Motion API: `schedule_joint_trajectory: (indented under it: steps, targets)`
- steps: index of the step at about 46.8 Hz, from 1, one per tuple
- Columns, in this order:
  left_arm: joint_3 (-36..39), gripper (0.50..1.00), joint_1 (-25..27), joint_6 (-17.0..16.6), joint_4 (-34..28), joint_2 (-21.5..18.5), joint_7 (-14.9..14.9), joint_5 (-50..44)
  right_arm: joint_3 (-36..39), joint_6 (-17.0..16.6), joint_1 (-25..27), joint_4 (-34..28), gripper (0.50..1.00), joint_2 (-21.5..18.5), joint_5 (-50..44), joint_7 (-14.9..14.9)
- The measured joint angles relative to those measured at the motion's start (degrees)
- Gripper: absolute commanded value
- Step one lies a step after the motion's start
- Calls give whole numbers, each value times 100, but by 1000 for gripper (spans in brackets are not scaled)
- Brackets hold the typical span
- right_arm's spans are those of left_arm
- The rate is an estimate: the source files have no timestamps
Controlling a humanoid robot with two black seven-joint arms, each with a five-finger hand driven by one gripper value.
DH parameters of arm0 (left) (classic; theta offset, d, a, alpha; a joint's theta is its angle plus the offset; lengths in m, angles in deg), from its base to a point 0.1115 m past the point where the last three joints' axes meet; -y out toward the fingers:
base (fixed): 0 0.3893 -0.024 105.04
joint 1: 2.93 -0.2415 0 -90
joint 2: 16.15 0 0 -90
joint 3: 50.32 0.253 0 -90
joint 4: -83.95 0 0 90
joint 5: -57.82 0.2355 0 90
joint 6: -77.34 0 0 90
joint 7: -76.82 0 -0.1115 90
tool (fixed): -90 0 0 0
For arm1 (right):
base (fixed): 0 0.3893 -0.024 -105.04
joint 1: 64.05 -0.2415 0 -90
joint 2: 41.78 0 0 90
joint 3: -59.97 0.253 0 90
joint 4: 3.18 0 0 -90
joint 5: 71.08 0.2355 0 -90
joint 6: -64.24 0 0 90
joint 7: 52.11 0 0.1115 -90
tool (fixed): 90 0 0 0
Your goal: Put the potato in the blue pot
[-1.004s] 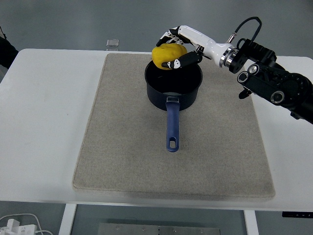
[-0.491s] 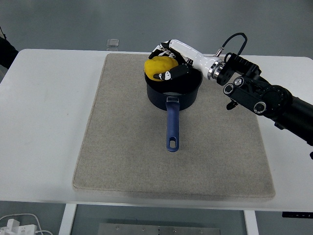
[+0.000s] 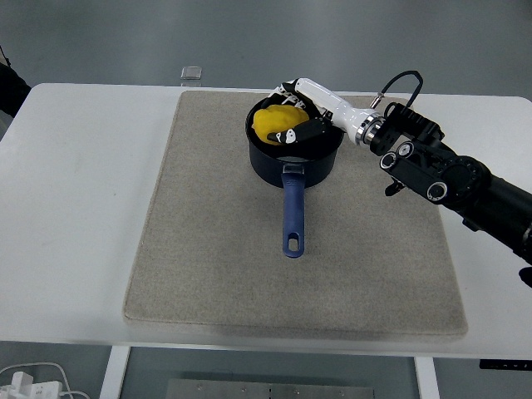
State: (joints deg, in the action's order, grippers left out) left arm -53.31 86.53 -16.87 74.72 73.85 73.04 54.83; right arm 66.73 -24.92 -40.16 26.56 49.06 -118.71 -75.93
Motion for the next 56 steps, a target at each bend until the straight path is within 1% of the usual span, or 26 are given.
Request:
schedule_joint_trajectory:
  steps: [2, 3, 6, 7, 9, 13, 14, 15, 16, 23, 46, 56]
  targets:
    - [0, 999, 0, 0, 0, 0, 0, 0, 2, 17, 16, 0, 743, -12, 6, 0]
    - [0, 999, 0, 0, 0, 0, 0, 0, 2, 34, 31, -1, 754, -14, 6, 2]
    - [0, 999, 1, 0, 0, 0, 0, 0, 2, 76, 45, -5, 758, -14, 8, 7]
    - [0, 999, 2, 0, 0, 0, 0, 0, 2, 79, 46, -5, 768, -14, 8, 7]
    - [0, 999, 2, 0, 0, 0, 0, 0, 2, 82, 50, -3, 817, -14, 8, 8]
    - [0, 999, 1, 0, 0, 0, 0, 0, 2, 90, 62, -3, 874, -11, 9, 9]
    - [0, 999, 0, 0, 0, 0, 0, 0, 2, 91, 63, -3, 901, -7, 19, 9]
    - [0, 999, 0, 0, 0, 0, 0, 0, 4, 91, 63, -2, 917, -2, 38, 9]
    - [0, 999, 1, 0, 0, 0, 0, 0, 4, 91, 63, -3, 921, 4, 69, 9]
    - [0, 999, 2, 0, 5, 0, 0, 0, -3, 78, 63, 2, 924, 53, 331, 9]
    - [-1, 999, 1, -6, 17, 0, 0, -8, -1, 81, 41, 6, 924, 107, 381, 9]
    - [-1, 999, -2, -6, 10, 0, 0, -9, 123, 46, 34, 14, 924, 254, 508, 7]
